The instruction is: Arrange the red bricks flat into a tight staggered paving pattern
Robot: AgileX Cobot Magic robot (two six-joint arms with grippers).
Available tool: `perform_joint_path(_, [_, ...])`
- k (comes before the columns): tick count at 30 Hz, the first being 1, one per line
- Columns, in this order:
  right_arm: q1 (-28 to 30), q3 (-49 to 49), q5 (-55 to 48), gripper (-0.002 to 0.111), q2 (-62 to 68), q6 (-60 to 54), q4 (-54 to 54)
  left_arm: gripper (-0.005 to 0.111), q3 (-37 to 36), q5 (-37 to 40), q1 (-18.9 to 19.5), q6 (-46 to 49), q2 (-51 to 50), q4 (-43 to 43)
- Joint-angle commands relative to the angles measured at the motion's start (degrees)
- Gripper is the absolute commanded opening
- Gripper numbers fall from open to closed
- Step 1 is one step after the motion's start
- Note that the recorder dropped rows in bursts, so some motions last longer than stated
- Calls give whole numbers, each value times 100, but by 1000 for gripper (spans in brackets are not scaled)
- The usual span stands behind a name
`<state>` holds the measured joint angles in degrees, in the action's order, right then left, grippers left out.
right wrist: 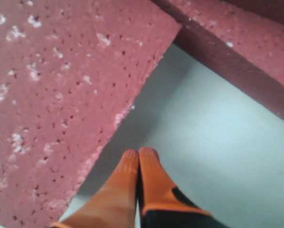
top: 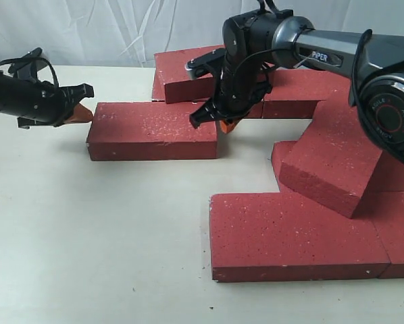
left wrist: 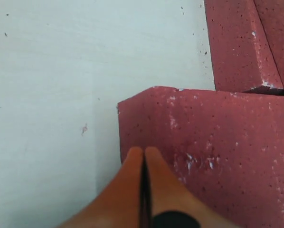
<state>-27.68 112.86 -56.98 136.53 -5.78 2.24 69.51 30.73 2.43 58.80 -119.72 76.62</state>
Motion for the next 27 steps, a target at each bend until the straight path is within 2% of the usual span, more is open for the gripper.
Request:
perform_joint_path(1, [34, 22, -154, -1, -260, 167, 517, 0, 34, 18, 59, 35, 31, -131])
perform_joint_path(5, [34, 22, -541, -1, -679, 146, 783, 0, -16, 146, 374, -68, 312, -726])
perform_joint_path(8, [34, -109, -578, -1, -1087, 100, 883, 0, -184, 171, 611, -230, 580, -835])
perform_joint_path(12, [34, -847, -327, -1, -1668, -137, 744, 0, -442, 319, 625, -401, 794, -1162])
perform_joint_path(17, [34, -2539, 363, -1, -2671, -838, 147, 0, -654, 442, 139, -392, 804, -1365])
perform_joint_path(19, [34, -3746, 465, -1, -3617, -938, 106, 0, -733, 587, -310, -274, 1050, -1528])
perform_joint_path(23, [34, -5447, 992, -1, -5002, -1043, -224, 0, -888, 590, -694, -326, 1718, -1662])
perform_joint_path(25, [34, -5950, 1252, -1, -5514, -1292, -452, 0, -861, 667, -994, -326, 1603, -1918])
perform_joint_path(27, [24, -5946, 1392, -1, -5835, -1395, -704, 0, -792, 507, -1385, -612, 1294, -2317])
